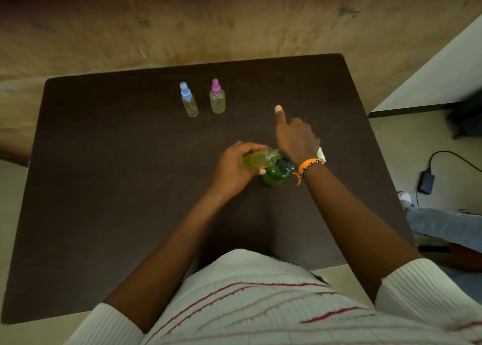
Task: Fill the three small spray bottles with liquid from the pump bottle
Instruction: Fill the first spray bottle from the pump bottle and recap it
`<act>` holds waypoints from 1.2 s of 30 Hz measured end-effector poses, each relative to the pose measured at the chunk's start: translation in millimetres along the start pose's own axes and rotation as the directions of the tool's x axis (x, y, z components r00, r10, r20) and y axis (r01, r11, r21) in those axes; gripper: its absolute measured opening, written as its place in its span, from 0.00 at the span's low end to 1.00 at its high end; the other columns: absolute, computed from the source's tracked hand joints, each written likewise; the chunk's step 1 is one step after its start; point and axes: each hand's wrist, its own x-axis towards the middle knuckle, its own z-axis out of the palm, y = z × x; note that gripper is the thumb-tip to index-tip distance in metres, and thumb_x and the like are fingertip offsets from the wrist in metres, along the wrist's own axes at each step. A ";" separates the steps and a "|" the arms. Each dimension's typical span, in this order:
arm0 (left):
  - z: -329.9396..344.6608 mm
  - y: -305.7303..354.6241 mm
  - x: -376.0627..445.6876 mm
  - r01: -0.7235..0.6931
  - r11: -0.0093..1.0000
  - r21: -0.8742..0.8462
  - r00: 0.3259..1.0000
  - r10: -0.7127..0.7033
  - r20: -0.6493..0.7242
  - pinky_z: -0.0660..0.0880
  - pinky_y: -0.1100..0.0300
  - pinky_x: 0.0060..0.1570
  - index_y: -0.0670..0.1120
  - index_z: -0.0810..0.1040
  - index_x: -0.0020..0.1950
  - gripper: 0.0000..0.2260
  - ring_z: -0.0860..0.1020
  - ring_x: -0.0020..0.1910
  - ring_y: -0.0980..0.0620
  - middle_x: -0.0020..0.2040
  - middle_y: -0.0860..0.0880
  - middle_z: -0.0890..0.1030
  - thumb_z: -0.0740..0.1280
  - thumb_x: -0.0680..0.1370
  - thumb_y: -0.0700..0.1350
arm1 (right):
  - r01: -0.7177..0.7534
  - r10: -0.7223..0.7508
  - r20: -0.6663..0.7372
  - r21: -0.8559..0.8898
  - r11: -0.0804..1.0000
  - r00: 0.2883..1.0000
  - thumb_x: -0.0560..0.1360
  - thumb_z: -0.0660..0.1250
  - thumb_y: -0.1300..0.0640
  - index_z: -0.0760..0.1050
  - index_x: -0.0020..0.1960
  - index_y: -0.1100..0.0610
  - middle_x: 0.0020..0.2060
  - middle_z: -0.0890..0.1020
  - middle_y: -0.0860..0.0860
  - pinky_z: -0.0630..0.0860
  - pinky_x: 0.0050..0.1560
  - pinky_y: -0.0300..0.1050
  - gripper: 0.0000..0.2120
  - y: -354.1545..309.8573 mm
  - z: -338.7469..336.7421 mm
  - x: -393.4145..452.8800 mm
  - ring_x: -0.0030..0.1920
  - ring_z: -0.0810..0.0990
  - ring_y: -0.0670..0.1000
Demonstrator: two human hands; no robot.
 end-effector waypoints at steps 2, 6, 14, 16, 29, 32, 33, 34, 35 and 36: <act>0.8 -1.0 0.6 0.005 1.000 0.010 1.000 -0.005 0.001 0.74 0.57 0.55 0.47 0.80 0.55 0.23 0.79 0.50 0.50 0.48 0.50 0.78 0.75 0.62 0.32 | 0.001 0.000 -0.045 0.019 1.000 0.999 0.80 0.46 0.36 0.79 0.54 0.59 0.57 0.80 0.58 0.62 0.67 0.60 0.33 1.4 0.5 -0.8 0.60 0.75 0.61; 2.4 -3.7 0.8 0.017 1.000 0.007 1.000 -0.017 0.013 0.74 0.56 0.56 0.49 0.79 0.54 0.24 0.79 0.51 0.49 0.49 0.49 0.79 0.75 0.62 0.32 | 0.018 -0.018 -0.094 -0.002 1.000 0.995 0.80 0.46 0.36 0.79 0.52 0.59 0.55 0.81 0.59 0.64 0.65 0.59 0.32 2.2 5.5 -0.3 0.58 0.77 0.61; -0.7 0.6 -0.4 -0.015 1.000 0.019 1.000 0.015 0.009 0.73 0.64 0.53 0.49 0.80 0.54 0.23 0.79 0.49 0.52 0.49 0.49 0.79 0.75 0.62 0.32 | 0.033 -0.032 -0.041 0.010 0.999 0.999 0.80 0.45 0.36 0.80 0.53 0.58 0.55 0.81 0.57 0.60 0.67 0.60 0.33 -0.9 0.8 -0.9 0.60 0.76 0.61; -1.9 2.8 -0.7 -0.024 0.999 0.041 1.000 0.023 0.008 0.72 0.66 0.52 0.46 0.80 0.55 0.23 0.78 0.49 0.53 0.48 0.51 0.78 0.75 0.62 0.32 | 0.017 -0.016 -0.016 0.027 0.999 1.000 0.79 0.45 0.35 0.80 0.51 0.57 0.54 0.82 0.56 0.61 0.68 0.61 0.34 0.1 1.8 0.8 0.59 0.76 0.60; 0.7 -3.5 -0.4 -0.007 0.999 0.049 1.000 0.007 0.008 0.73 0.60 0.54 0.47 0.80 0.55 0.23 0.79 0.50 0.51 0.49 0.51 0.78 0.75 0.62 0.33 | 0.048 -0.042 -0.132 0.039 0.998 0.990 0.81 0.50 0.39 0.78 0.47 0.59 0.53 0.82 0.58 0.63 0.67 0.59 0.27 0.0 3.4 -3.4 0.57 0.77 0.61; -0.4 0.3 -1.5 -0.024 0.999 0.036 1.000 0.024 -0.001 0.74 0.58 0.54 0.48 0.80 0.54 0.23 0.79 0.50 0.50 0.48 0.50 0.78 0.75 0.62 0.33 | 0.049 -0.044 -0.095 0.042 0.998 0.994 0.81 0.49 0.39 0.76 0.45 0.57 0.54 0.81 0.58 0.61 0.68 0.61 0.26 -0.5 -0.5 -3.3 0.58 0.76 0.61; -0.7 1.2 -1.5 -0.023 0.999 0.029 1.000 0.023 -0.005 0.74 0.58 0.55 0.48 0.80 0.54 0.23 0.79 0.50 0.49 0.48 0.50 0.79 0.75 0.62 0.33 | 0.044 -0.040 -0.077 0.040 0.998 0.996 0.81 0.49 0.39 0.77 0.46 0.58 0.55 0.81 0.57 0.61 0.69 0.61 0.27 -1.1 -1.4 -2.8 0.59 0.76 0.61; -0.8 2.2 -1.5 -0.022 1.000 0.022 1.000 0.022 -0.006 0.74 0.57 0.55 0.49 0.80 0.54 0.23 0.79 0.50 0.49 0.48 0.49 0.79 0.75 0.62 0.32 | 0.035 -0.033 -0.057 0.039 0.999 0.998 0.81 0.49 0.38 0.78 0.49 0.58 0.56 0.81 0.57 0.60 0.69 0.61 0.28 -1.2 -1.7 -1.8 0.60 0.76 0.61; -0.6 2.3 -1.6 -0.019 1.000 0.015 1.000 0.019 -0.006 0.74 0.57 0.55 0.50 0.80 0.54 0.24 0.79 0.50 0.49 0.49 0.49 0.79 0.75 0.62 0.32 | 0.026 -0.024 -0.038 0.038 0.999 0.999 0.80 0.48 0.38 0.79 0.52 0.59 0.57 0.80 0.57 0.60 0.69 0.61 0.29 -1.3 -1.3 -0.9 0.60 0.75 0.61; -0.3 2.0 -1.7 -0.015 1.000 0.009 1.000 0.015 -0.005 0.74 0.57 0.55 0.51 0.79 0.54 0.24 0.79 0.50 0.49 0.49 0.48 0.79 0.75 0.62 0.32 | 0.020 -0.019 -0.025 0.038 0.999 1.000 0.80 0.48 0.38 0.79 0.53 0.58 0.57 0.81 0.57 0.61 0.69 0.61 0.30 -1.0 -0.8 -0.2 0.61 0.75 0.61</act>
